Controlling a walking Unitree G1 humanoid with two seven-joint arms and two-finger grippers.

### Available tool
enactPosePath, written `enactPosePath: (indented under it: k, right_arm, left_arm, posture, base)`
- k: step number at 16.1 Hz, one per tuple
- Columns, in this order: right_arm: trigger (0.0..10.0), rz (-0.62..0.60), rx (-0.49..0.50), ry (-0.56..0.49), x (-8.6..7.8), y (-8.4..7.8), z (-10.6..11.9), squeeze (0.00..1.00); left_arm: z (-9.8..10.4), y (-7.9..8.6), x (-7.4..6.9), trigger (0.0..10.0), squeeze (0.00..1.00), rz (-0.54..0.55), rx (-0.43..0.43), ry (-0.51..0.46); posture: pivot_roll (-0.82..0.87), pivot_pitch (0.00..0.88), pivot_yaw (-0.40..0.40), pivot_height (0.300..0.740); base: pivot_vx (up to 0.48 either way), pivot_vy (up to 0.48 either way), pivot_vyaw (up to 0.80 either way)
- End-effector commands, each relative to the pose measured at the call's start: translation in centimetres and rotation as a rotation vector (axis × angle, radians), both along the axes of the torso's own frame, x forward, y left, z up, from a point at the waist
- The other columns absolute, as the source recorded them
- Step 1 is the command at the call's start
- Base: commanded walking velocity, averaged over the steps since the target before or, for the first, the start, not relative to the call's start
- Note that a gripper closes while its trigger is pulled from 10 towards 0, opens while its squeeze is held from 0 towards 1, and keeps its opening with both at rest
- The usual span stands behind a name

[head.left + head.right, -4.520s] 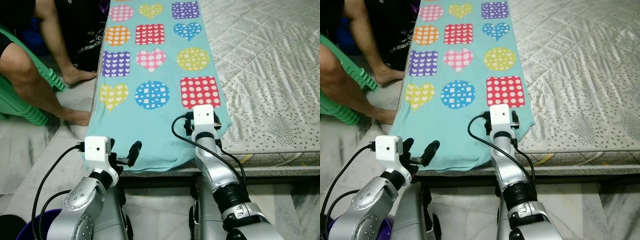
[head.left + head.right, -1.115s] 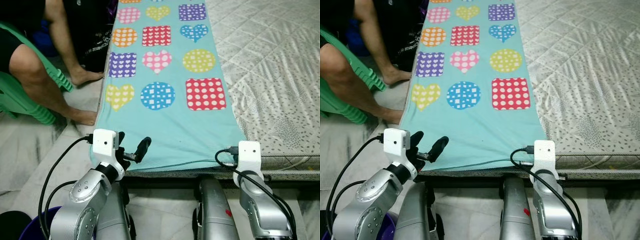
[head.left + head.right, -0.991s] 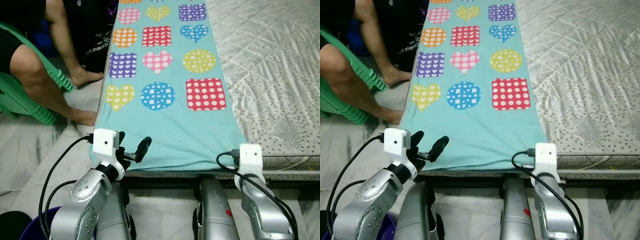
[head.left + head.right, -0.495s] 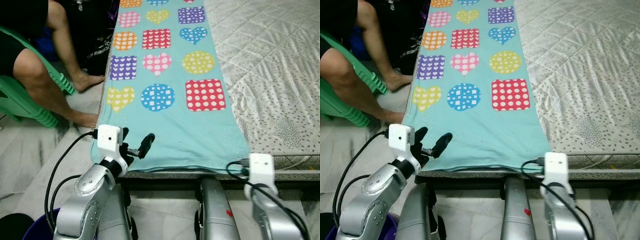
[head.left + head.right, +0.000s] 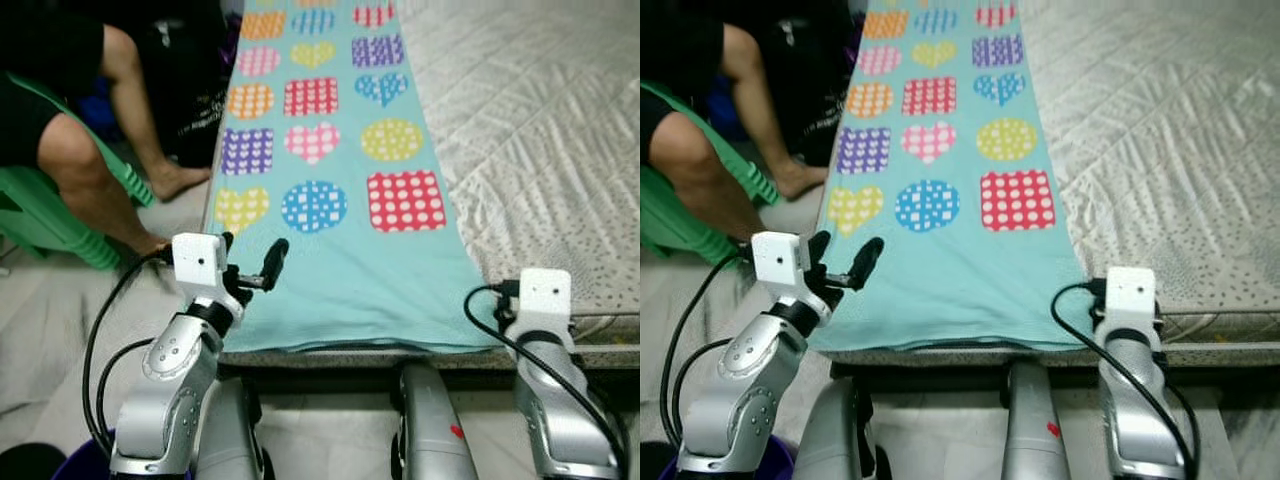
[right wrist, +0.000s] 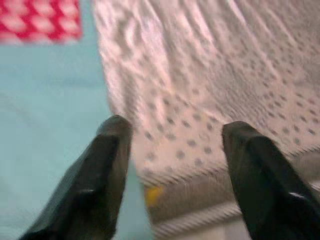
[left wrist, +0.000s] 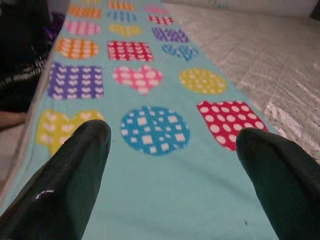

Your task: Clean up the room

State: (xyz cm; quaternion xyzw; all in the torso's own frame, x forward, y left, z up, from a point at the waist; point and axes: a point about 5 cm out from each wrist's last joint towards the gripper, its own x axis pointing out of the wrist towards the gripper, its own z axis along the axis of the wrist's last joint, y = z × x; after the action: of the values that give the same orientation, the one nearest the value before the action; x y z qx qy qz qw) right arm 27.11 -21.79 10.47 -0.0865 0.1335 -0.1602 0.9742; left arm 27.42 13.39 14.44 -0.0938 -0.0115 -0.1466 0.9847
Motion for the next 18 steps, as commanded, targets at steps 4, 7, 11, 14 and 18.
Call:
enactPosePath:
  k: [4,7,11,14,18]
  right_arm:
    - [10.0,0.119,0.123,-0.14,1.0,2.9,1.4,1.0]
    - [10.0,0.15,0.161,-0.209,1.4,3.6,2.3,1.0]
    - [10.0,0.211,0.2,-0.285,1.8,4.3,3.4,0.0]
    - [10.0,0.232,0.202,-0.338,2.8,4.5,4.5,0.0]
    - [10.0,0.239,0.2,-0.361,4.0,4.7,5.2,0.0]
  left_arm:
    - [-0.5,0.3,0.4,10.0,0.0,0.036,0.013,-0.003]
    - [-1.2,0.5,0.6,10.0,0.0,0.065,0.025,0.004]
    - [-1.3,0.4,1.4,10.0,0.0,0.081,0.025,-0.007]
    - [-1.1,0.3,1.9,10.0,0.0,0.082,0.021,-0.031]
    - [-1.0,0.3,2.2,10.0,0.0,0.089,0.016,-0.047]
  posture:
    - [-0.2,0.052,0.104,0.576]
    - [-0.21,0.034,0.112,0.576]
    - [-0.22,0.006,0.111,0.576]
    - [-0.23,0.0,0.1,0.576]
    - [-0.22,0.0,0.095,0.605]
  base:
    - [0.0,0.0,0.0]
    - [0.0,0.0,0.0]
    - [0.0,0.0,0.0]
    - [0.0,0.0,0.0]
    - [0.0,0.0,-0.43]
